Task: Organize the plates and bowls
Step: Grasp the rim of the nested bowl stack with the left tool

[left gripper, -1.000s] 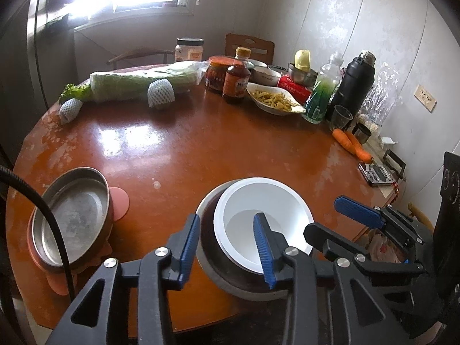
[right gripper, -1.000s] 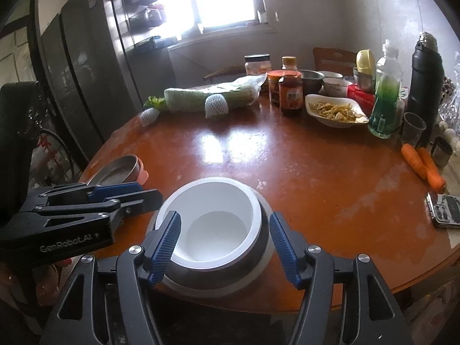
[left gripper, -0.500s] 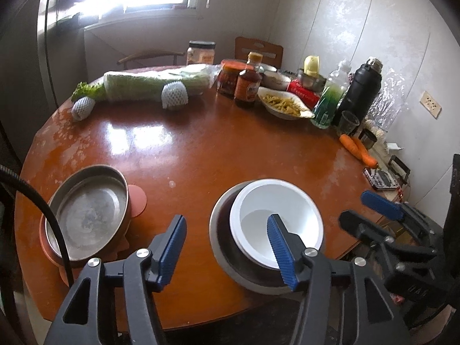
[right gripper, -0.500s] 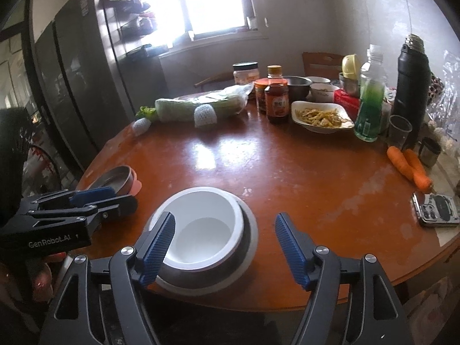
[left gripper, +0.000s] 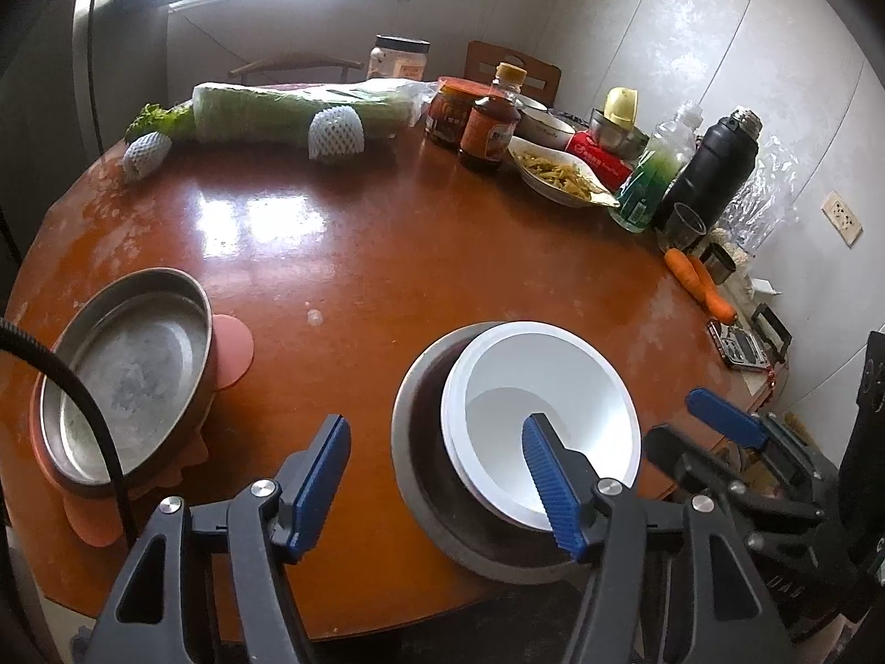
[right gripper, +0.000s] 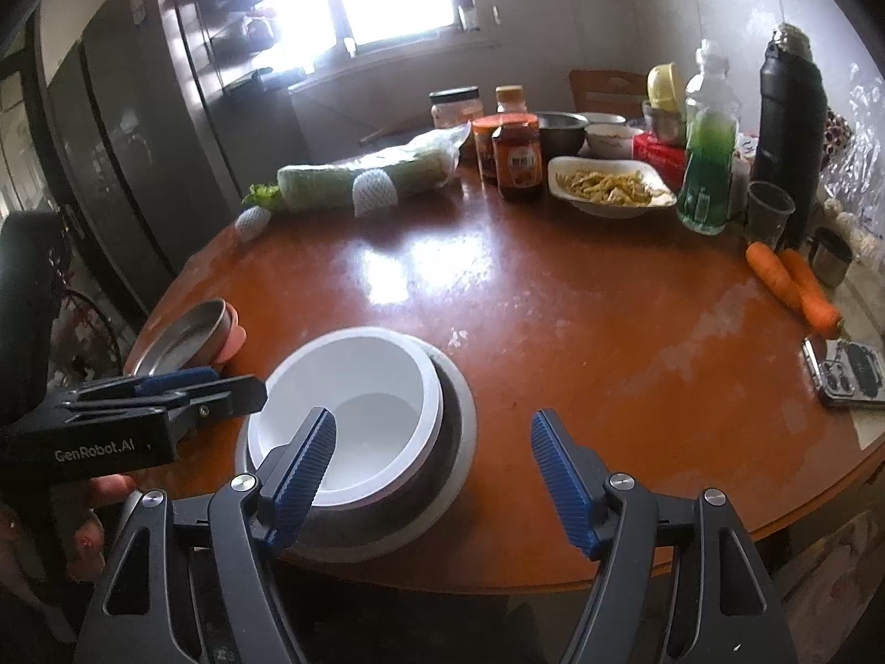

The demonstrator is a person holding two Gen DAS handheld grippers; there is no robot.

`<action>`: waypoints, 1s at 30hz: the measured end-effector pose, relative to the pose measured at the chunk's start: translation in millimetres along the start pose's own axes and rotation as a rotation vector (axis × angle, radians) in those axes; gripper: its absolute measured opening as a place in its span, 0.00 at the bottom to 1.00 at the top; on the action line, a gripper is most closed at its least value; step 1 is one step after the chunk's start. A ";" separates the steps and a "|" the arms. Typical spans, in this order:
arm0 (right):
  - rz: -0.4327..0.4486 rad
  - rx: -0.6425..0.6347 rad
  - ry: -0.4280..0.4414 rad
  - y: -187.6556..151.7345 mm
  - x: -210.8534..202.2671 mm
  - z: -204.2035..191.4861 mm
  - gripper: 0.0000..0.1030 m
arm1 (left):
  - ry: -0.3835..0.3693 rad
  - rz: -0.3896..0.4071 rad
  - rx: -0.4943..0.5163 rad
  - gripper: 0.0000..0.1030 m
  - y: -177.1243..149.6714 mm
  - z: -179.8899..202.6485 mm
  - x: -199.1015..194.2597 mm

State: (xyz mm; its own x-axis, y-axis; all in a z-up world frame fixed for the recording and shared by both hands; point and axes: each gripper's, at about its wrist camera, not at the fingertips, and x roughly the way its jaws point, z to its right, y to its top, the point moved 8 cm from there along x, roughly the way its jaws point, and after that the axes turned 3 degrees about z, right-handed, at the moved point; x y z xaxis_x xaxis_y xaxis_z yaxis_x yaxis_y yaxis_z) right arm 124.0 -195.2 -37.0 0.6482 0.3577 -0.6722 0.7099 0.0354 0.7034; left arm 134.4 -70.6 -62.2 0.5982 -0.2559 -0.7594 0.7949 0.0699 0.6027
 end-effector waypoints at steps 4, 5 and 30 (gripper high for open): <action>-0.023 0.001 0.013 -5.2 8.9 -3.0 0.72 | 0.000 -0.008 -0.001 0.63 -0.4 1.3 5.4; -0.026 0.001 0.016 -6.2 10.7 -3.8 0.72 | 0.001 -0.008 -0.004 0.63 -0.2 0.7 6.6; -0.068 0.051 0.060 -16.8 35.8 -5.7 0.73 | -0.028 -0.032 -0.031 0.67 -4.2 0.4 30.8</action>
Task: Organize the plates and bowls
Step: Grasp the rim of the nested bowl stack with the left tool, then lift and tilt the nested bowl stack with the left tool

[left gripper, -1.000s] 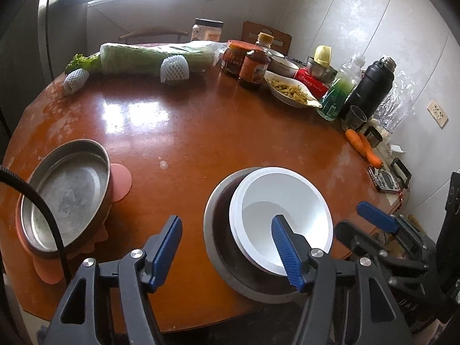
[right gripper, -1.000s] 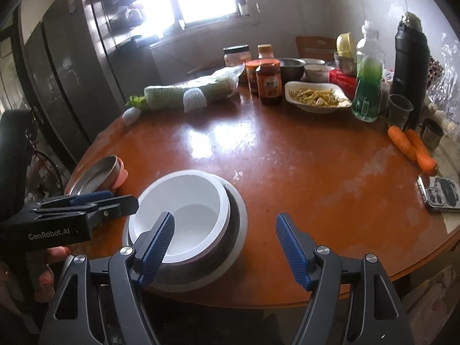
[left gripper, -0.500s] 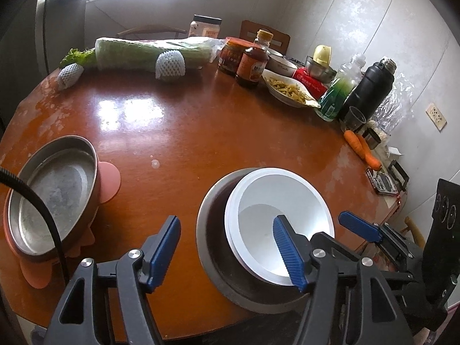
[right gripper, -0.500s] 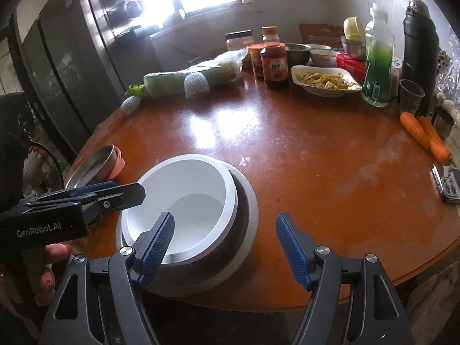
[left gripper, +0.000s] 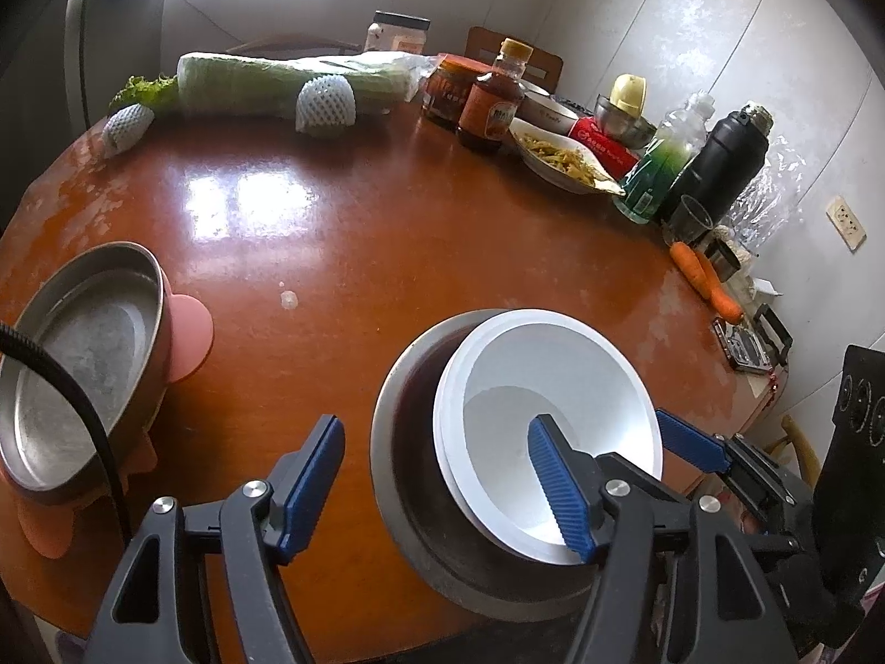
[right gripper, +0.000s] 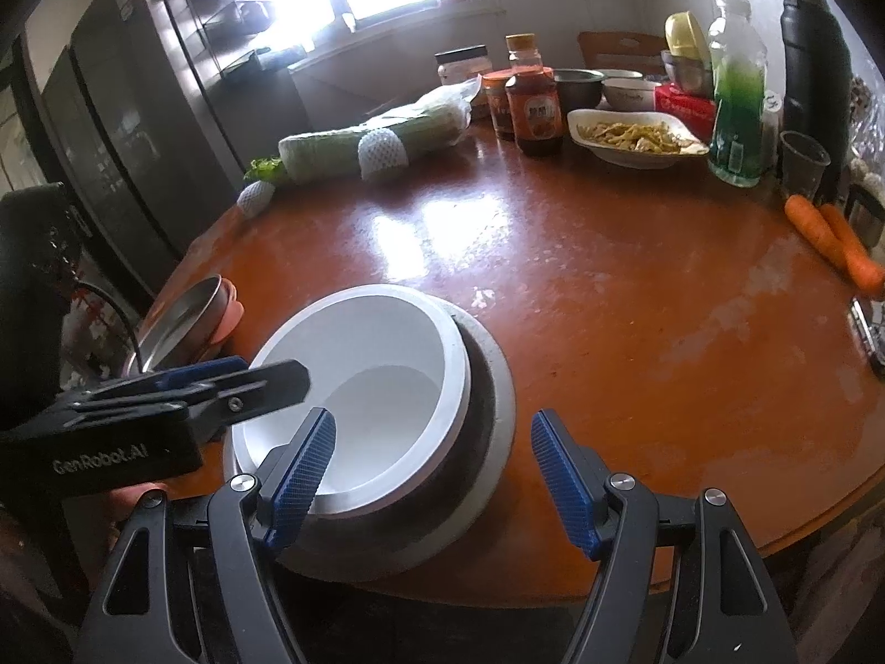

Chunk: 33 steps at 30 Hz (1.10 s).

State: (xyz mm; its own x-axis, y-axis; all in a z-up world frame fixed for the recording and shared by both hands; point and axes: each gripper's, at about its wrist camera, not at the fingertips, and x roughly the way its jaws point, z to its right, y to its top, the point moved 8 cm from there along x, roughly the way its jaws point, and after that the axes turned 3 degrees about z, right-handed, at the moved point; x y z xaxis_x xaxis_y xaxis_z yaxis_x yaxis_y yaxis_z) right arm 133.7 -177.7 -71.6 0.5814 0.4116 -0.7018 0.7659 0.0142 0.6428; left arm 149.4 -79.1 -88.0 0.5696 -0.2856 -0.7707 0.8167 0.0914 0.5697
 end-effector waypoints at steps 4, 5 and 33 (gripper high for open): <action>-0.008 0.007 0.009 -1.1 4.7 -0.1 0.73 | -0.005 -0.010 0.000 0.67 -2.4 0.7 6.0; -0.010 0.008 0.010 -1.7 5.4 0.1 0.73 | -0.008 -0.013 -0.003 0.67 -3.1 1.0 7.5; -0.033 0.021 0.029 -10.6 19.9 -1.1 0.69 | -0.043 -0.057 -0.034 0.61 -8.8 -2.2 30.2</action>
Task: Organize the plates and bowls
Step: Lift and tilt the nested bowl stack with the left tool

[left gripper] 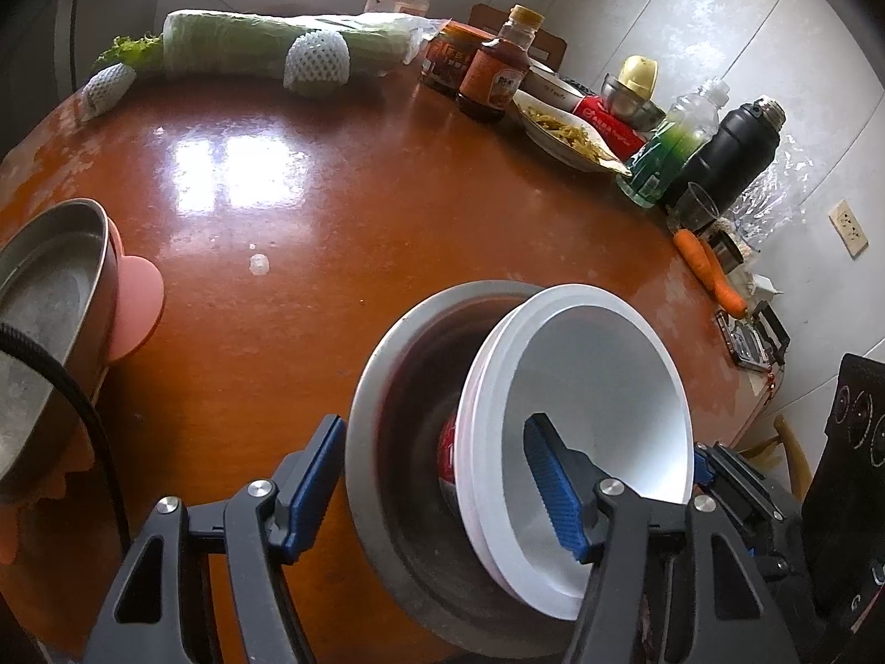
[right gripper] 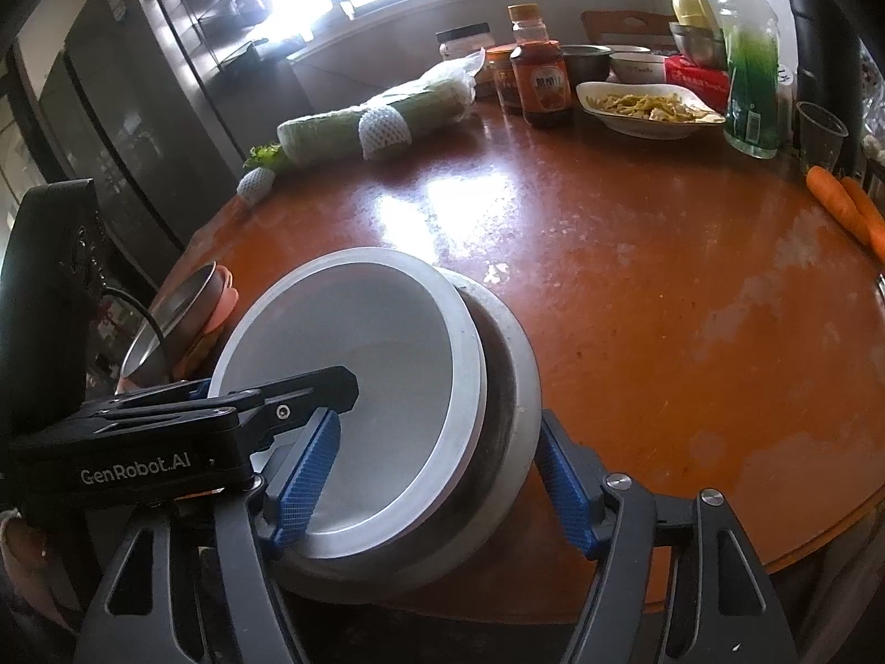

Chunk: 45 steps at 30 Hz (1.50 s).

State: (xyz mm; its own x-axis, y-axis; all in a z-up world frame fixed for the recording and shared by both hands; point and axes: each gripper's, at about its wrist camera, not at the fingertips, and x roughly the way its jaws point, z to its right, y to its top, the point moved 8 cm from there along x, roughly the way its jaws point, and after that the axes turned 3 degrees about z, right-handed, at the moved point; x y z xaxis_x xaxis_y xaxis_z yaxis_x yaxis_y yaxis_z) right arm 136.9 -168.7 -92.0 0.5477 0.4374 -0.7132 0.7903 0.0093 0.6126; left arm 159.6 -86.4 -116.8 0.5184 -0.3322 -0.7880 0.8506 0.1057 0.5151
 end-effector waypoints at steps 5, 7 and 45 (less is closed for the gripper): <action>0.004 -0.009 0.005 0.4 0.3 -2.6 0.65 | -0.014 0.004 0.010 0.53 -0.1 4.2 -0.7; 0.006 -0.016 0.002 0.7 1.2 -3.5 0.65 | -0.010 0.002 0.018 0.53 0.1 5.1 -0.7; 0.000 0.007 0.044 -4.5 3.2 -4.6 0.56 | -0.032 -0.002 0.017 0.53 -5.5 3.3 -4.2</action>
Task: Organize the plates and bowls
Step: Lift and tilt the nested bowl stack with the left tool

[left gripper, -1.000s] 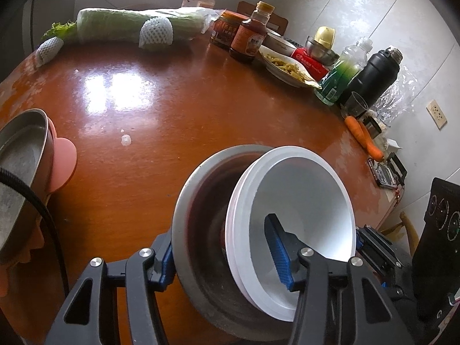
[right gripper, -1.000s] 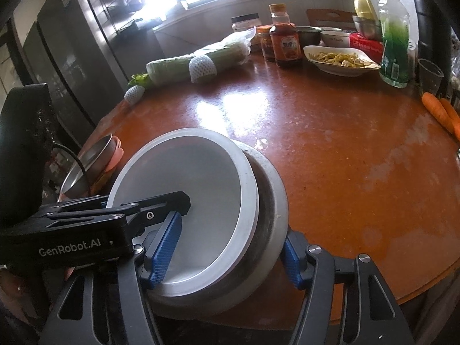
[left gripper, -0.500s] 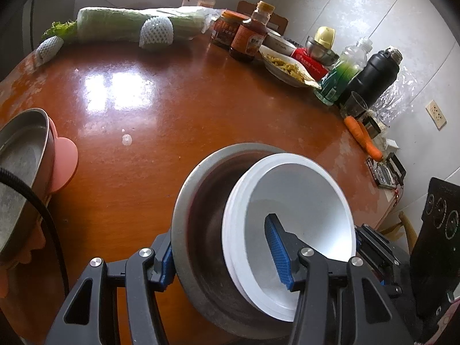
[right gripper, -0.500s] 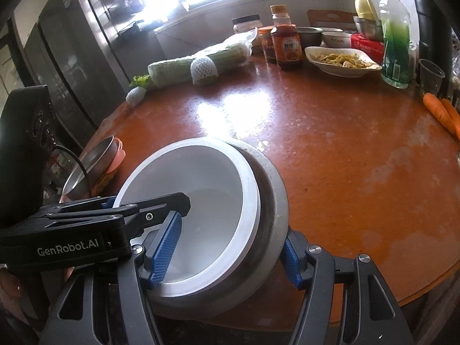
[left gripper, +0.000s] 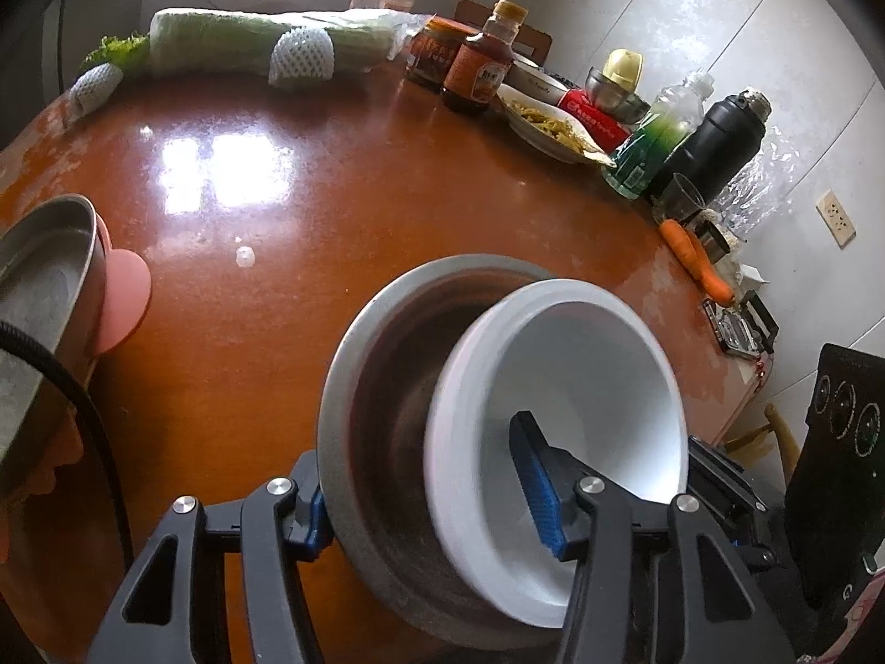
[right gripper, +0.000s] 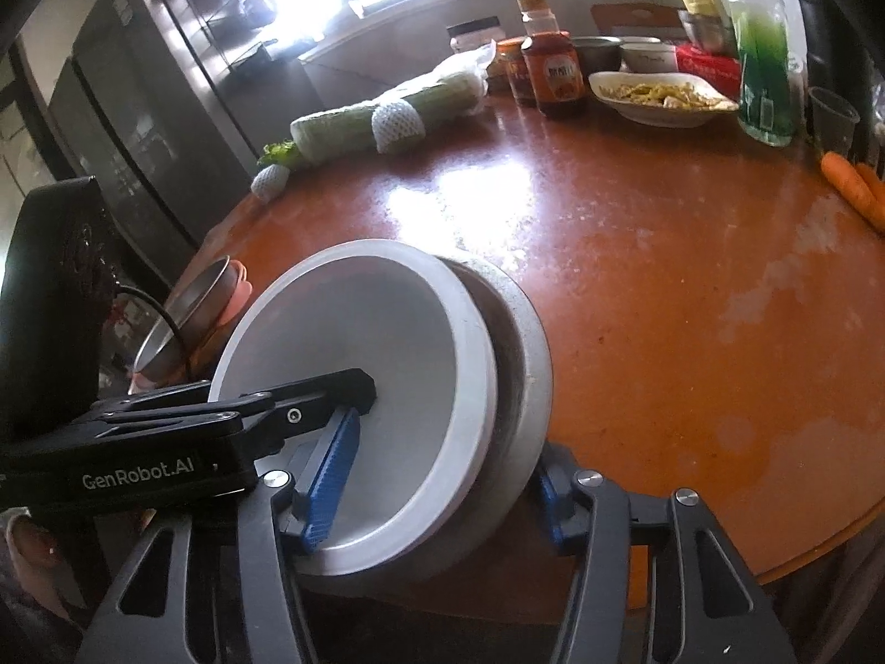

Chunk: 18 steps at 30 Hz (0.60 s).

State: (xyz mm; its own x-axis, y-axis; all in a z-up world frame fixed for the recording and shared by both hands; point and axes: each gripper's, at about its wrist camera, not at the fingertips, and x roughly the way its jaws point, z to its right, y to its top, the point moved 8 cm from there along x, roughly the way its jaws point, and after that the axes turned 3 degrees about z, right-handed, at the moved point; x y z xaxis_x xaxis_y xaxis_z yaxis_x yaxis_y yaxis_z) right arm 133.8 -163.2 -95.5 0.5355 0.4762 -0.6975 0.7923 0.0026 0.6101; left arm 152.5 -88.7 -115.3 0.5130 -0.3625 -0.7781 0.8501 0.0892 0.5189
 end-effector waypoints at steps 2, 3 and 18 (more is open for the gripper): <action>0.005 0.000 0.001 1.6 -0.8 -1.8 0.55 | 0.001 0.008 -0.001 0.53 1.9 0.0 -3.4; 0.008 0.000 0.004 2.7 -1.3 -3.1 0.55 | 0.001 0.013 0.000 0.53 3.0 -0.3 -5.2; 0.036 -0.028 0.019 16.8 -9.5 -25.3 0.55 | 0.002 0.072 -0.013 0.53 11.4 -6.7 -33.7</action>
State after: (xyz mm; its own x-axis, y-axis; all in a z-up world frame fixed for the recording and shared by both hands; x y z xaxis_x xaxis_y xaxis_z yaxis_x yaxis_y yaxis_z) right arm 134.6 -145.4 -69.1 0.5574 0.4933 -0.6678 0.7640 0.0101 0.6451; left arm 145.7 -69.3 -85.5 0.5731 -0.3526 -0.7397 0.8125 0.1274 0.5688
